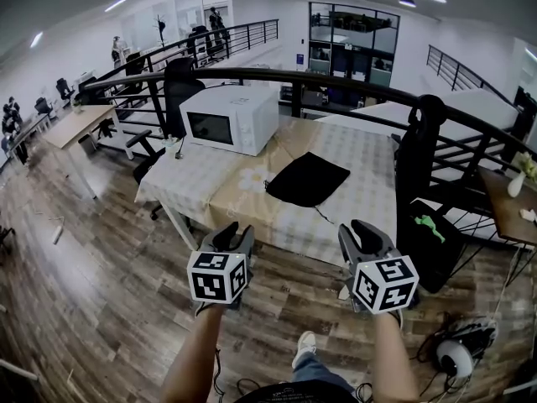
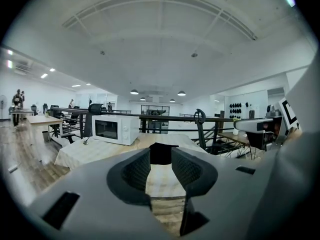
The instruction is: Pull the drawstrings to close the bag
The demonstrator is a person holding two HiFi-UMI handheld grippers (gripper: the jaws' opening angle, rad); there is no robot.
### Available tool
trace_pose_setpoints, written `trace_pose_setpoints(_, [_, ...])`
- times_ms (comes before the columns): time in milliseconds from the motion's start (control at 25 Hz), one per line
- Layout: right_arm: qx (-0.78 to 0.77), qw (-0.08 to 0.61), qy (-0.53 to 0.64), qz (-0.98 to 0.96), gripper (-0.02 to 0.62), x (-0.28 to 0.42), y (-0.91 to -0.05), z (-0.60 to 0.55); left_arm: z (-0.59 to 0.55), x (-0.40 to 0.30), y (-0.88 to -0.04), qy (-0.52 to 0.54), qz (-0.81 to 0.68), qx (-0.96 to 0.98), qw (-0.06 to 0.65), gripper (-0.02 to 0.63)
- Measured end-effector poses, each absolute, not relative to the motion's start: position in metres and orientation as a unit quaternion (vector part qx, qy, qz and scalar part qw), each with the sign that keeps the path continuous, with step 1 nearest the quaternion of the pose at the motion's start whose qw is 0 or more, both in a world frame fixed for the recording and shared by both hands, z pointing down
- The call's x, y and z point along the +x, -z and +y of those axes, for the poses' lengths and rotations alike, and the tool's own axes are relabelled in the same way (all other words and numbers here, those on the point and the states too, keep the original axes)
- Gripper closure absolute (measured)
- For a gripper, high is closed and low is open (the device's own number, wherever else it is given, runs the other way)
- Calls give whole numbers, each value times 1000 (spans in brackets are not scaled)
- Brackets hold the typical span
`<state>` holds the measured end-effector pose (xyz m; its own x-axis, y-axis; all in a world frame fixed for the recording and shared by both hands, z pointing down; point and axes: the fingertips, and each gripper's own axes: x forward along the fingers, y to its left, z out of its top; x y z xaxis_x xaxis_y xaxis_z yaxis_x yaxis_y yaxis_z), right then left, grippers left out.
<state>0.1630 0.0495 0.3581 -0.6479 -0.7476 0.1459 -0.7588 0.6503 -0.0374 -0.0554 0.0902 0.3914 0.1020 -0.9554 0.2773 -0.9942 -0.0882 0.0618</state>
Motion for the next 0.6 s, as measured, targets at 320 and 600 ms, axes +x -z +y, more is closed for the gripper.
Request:
trace_pose_setpoints(320, [408, 65, -42, -910, 488, 157, -362, -15, 27, -65, -397, -83, -670, 728, 122, 453])
trace_pose_setpoints(600, [400, 68, -52, -912, 466, 155, -370, -81, -33, -69, -405, -82, -675, 721, 135, 440])
